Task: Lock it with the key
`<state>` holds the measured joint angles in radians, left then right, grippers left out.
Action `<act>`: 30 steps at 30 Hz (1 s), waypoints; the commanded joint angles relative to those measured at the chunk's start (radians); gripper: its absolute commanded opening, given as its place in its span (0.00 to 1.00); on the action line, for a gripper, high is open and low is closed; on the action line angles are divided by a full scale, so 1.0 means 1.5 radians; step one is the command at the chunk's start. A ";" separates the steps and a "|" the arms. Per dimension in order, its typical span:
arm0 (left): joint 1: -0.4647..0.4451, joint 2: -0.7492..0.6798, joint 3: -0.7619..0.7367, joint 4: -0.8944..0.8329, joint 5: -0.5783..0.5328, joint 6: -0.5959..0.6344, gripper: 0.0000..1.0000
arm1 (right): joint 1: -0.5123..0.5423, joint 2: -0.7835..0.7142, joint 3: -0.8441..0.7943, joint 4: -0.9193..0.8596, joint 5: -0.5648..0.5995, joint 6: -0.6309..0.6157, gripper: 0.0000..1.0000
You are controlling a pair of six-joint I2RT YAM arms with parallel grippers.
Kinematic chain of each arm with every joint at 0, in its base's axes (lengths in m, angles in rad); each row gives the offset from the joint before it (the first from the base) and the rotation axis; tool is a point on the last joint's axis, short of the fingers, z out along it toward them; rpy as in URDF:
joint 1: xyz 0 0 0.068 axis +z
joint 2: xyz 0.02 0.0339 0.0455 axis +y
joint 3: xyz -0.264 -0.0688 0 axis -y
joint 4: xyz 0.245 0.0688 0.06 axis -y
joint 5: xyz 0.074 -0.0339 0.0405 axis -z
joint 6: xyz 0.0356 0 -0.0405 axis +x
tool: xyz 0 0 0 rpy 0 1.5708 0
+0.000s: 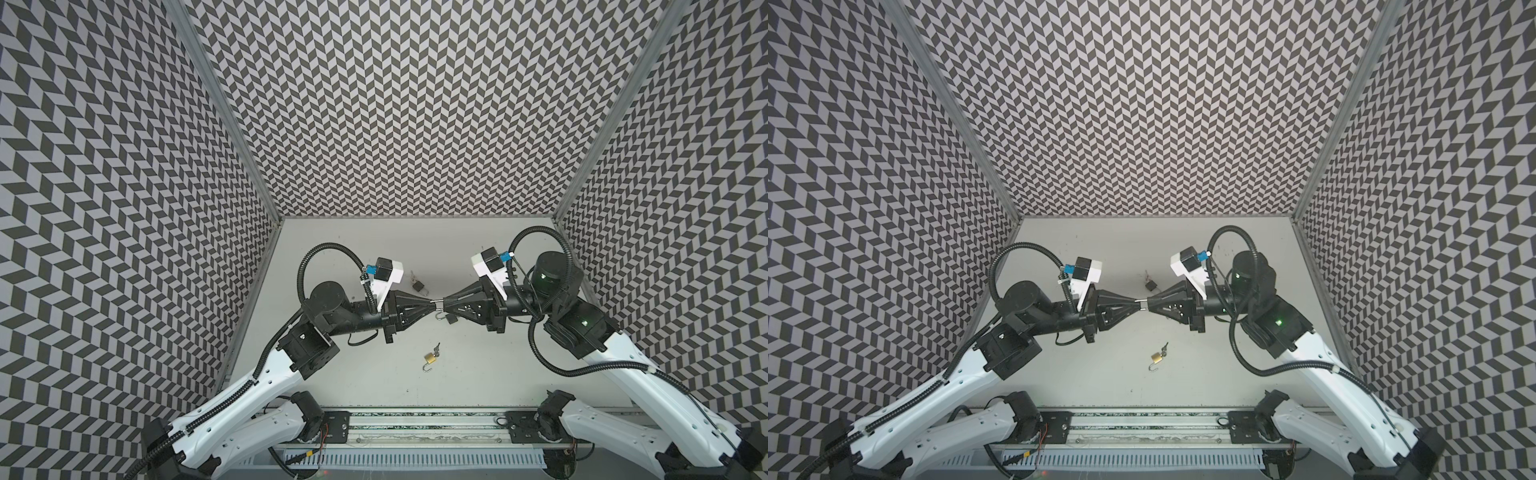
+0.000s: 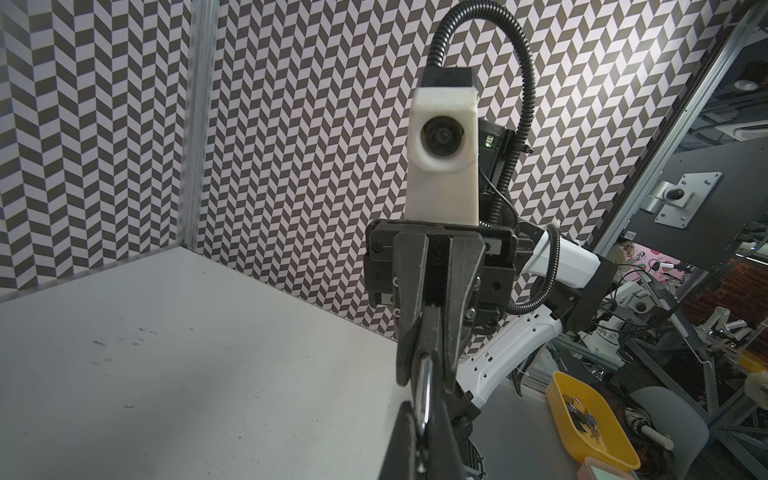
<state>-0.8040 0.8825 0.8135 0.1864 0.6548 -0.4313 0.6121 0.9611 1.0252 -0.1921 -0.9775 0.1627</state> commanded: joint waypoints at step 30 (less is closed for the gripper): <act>0.056 -0.036 0.000 0.023 0.046 -0.013 0.00 | 0.019 -0.078 -0.076 0.131 0.115 0.017 0.66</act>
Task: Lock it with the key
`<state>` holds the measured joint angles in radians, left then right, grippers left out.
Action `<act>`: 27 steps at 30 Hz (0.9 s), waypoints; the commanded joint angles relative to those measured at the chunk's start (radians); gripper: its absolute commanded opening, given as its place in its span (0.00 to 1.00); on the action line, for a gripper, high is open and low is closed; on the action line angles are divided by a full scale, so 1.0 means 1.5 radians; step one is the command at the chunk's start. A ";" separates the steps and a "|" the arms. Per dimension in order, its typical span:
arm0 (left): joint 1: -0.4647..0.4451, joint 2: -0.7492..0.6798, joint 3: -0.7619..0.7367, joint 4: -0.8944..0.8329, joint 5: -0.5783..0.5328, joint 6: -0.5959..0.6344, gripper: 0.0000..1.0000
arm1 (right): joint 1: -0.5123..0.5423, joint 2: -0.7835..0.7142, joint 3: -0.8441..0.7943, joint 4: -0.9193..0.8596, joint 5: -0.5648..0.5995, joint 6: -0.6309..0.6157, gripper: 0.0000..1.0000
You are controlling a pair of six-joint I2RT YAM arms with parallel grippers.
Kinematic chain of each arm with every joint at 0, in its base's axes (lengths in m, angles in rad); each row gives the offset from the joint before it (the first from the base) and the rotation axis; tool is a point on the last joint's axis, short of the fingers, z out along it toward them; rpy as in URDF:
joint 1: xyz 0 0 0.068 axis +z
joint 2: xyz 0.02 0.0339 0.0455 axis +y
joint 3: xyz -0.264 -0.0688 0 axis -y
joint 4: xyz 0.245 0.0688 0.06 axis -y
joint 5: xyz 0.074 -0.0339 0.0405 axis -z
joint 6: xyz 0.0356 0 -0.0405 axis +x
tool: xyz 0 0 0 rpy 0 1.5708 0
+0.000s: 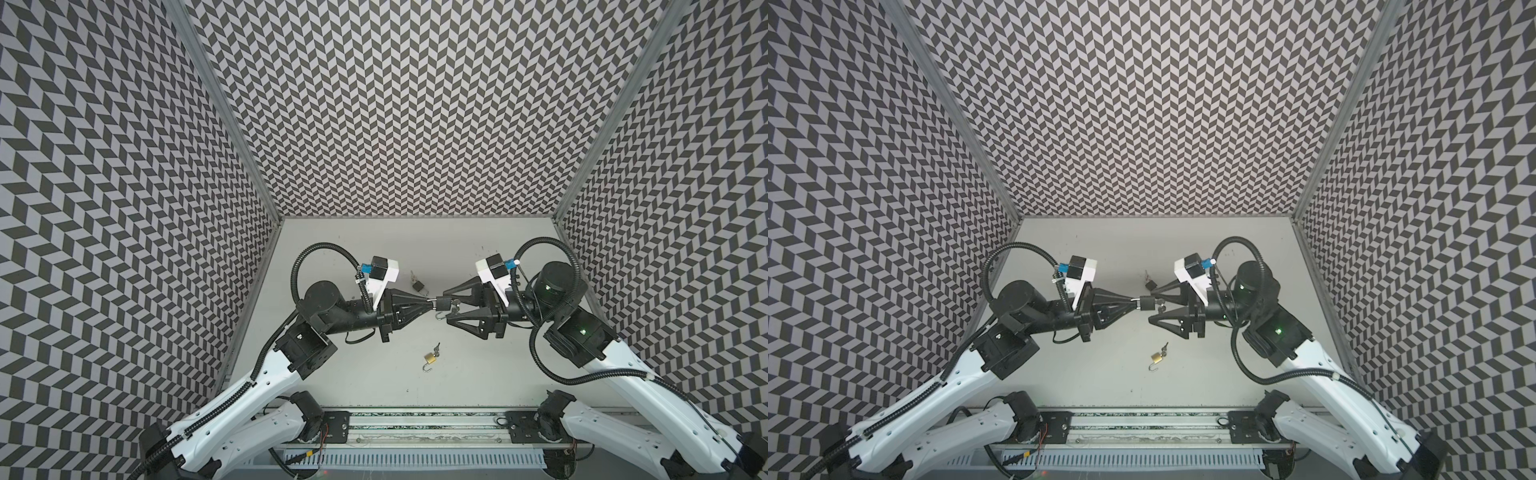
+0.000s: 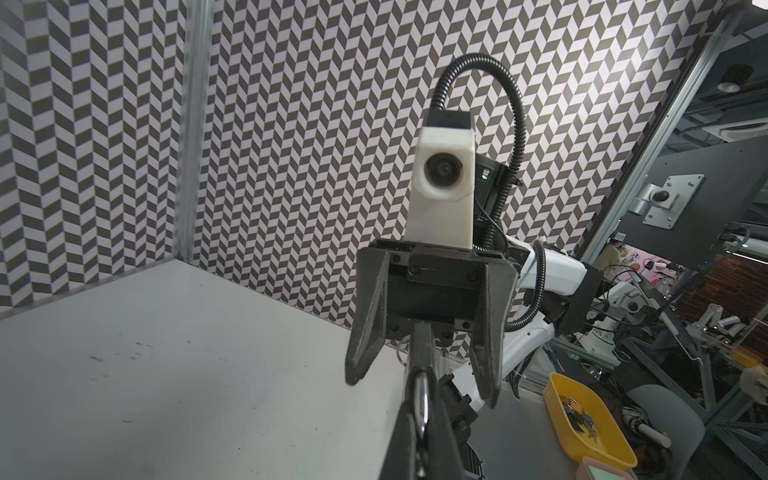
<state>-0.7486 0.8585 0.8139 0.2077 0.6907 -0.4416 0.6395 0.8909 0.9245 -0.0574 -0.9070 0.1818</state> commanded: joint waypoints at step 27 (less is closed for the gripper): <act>0.026 -0.014 0.018 -0.036 0.057 0.026 0.00 | -0.019 0.004 0.005 0.056 -0.035 0.062 0.25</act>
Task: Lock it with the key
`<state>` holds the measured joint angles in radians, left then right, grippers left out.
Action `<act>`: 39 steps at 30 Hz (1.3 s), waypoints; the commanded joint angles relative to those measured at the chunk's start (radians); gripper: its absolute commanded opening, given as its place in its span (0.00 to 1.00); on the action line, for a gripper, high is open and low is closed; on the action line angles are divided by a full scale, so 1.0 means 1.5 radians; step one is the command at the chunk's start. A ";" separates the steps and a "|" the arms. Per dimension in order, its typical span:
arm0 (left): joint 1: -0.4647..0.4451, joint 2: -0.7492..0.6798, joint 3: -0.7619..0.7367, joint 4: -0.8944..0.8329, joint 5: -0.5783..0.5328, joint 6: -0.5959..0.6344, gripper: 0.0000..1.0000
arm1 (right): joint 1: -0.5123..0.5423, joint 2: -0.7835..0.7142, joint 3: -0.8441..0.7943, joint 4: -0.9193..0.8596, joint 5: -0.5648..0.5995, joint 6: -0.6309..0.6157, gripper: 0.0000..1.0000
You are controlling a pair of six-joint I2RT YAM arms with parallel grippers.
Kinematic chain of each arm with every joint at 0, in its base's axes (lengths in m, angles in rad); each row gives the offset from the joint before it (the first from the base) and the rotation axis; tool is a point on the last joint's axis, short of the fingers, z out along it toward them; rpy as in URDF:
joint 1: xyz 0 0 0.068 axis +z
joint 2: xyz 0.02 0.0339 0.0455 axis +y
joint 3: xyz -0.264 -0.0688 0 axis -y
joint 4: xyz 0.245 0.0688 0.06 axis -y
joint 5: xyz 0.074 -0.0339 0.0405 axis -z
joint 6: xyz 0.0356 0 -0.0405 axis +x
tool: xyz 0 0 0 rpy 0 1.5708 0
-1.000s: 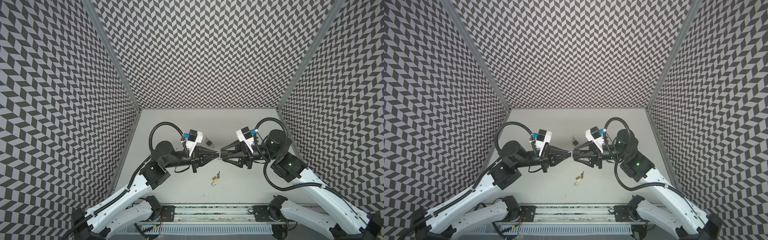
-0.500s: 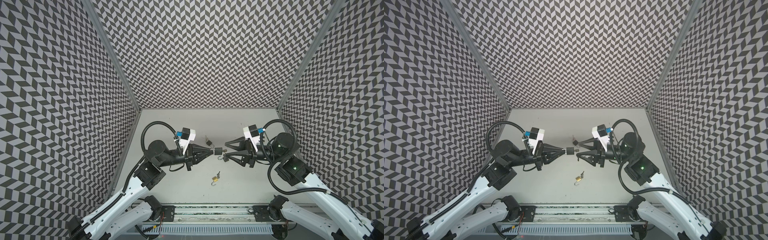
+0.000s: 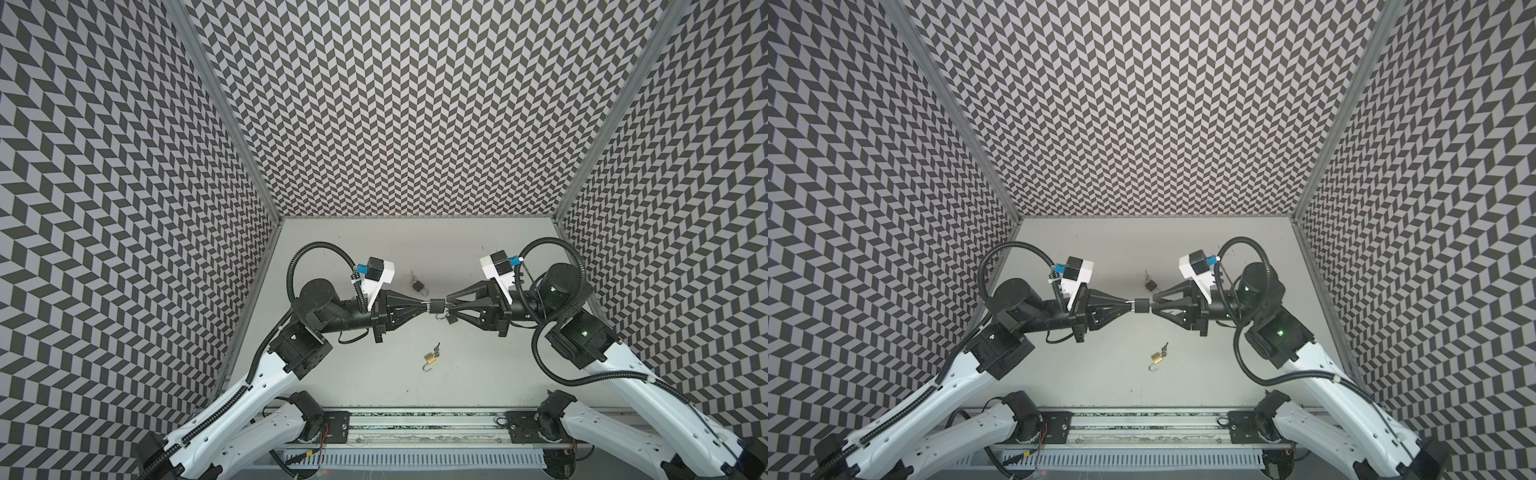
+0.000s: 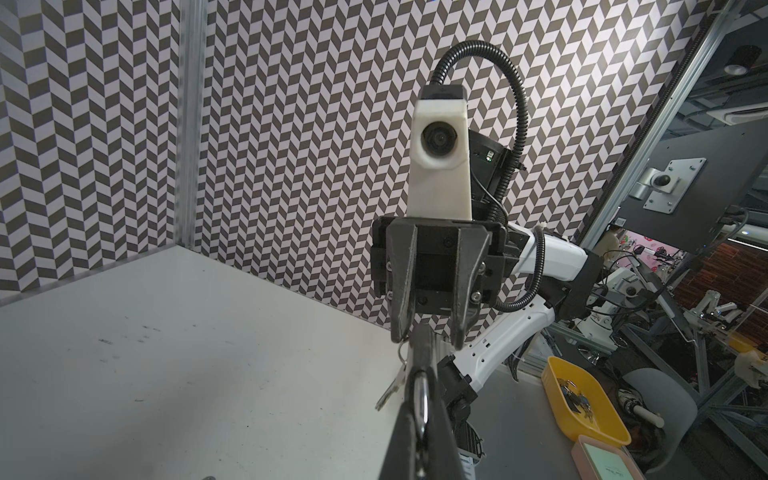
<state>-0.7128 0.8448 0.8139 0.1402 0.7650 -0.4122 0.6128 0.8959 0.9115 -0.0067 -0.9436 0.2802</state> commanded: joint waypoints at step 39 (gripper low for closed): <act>0.098 -0.044 0.054 -0.094 0.007 0.056 0.00 | -0.027 -0.010 0.062 -0.062 -0.020 -0.078 0.00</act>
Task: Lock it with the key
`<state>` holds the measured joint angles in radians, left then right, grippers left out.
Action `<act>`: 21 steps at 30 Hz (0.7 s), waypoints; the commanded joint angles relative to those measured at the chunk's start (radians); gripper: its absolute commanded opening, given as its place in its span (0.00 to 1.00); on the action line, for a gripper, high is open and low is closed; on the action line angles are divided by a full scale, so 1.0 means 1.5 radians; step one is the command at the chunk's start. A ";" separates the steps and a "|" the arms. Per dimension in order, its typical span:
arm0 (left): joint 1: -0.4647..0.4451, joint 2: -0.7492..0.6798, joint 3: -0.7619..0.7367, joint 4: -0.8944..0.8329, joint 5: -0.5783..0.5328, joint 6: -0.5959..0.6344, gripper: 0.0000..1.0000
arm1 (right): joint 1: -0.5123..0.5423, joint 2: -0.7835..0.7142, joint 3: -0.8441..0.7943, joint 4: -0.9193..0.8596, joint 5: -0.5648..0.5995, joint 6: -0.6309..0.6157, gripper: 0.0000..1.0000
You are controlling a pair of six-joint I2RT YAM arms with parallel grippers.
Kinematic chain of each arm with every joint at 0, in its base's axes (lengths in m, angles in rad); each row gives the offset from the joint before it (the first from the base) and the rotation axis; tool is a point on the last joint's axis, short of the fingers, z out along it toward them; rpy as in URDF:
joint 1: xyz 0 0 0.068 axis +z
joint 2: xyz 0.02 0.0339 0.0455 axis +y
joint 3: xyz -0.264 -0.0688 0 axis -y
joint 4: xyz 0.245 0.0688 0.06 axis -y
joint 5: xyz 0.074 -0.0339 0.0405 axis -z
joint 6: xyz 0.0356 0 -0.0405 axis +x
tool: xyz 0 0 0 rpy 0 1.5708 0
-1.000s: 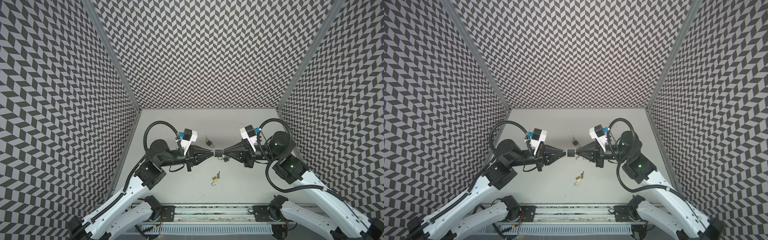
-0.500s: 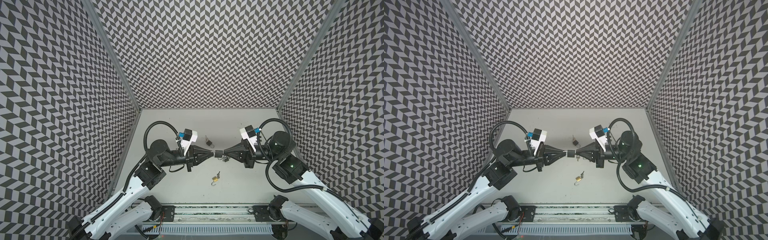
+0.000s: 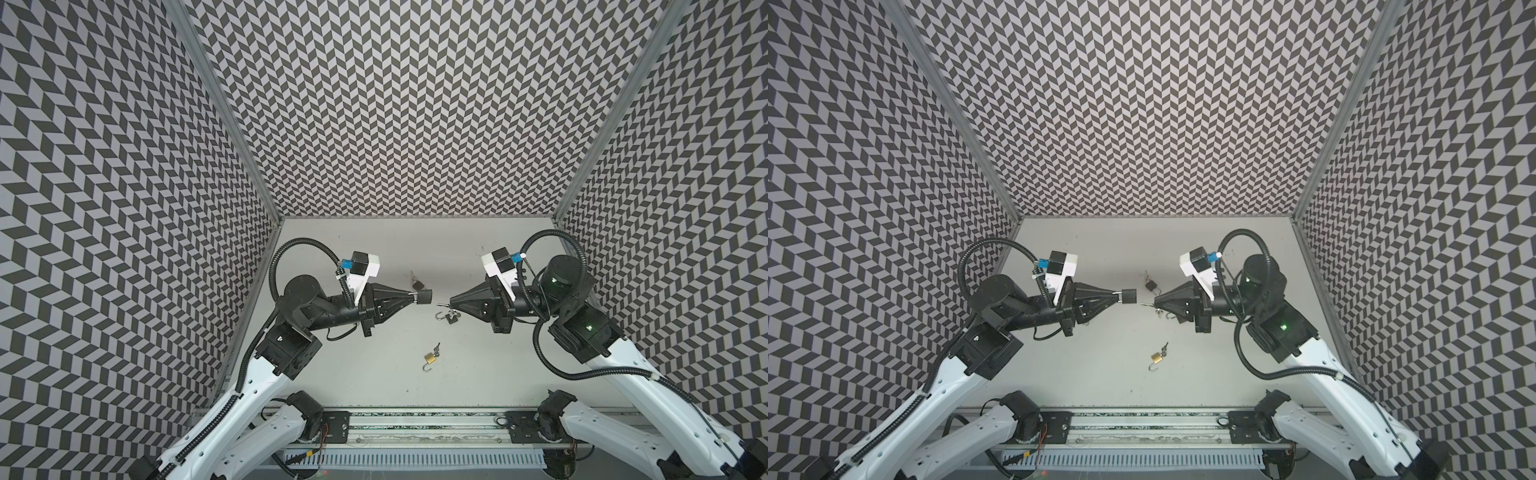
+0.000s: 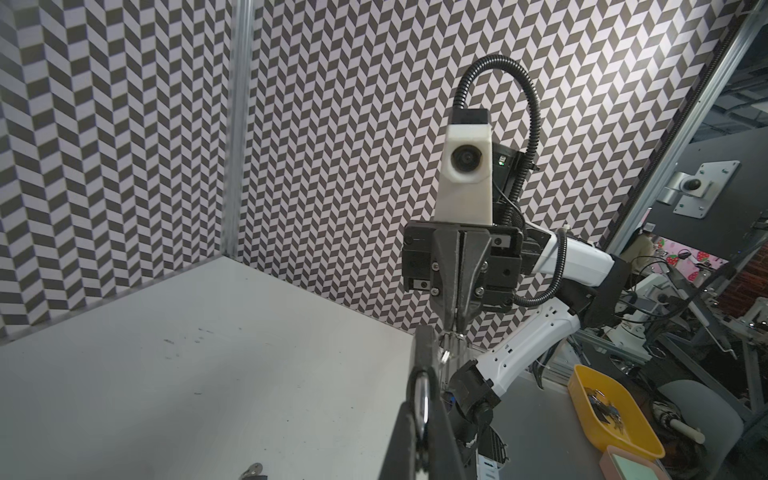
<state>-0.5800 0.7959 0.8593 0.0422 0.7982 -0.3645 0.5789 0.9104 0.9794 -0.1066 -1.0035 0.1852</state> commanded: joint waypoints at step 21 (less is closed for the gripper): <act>-0.078 0.273 0.043 -0.047 -0.361 -0.070 0.00 | -0.103 -0.067 -0.344 0.091 0.537 0.296 0.00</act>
<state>-0.6872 1.1652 0.9012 -0.0937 0.3073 -0.4278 0.4622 0.7898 0.4877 0.0143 -0.2726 0.5213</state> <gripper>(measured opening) 0.048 0.048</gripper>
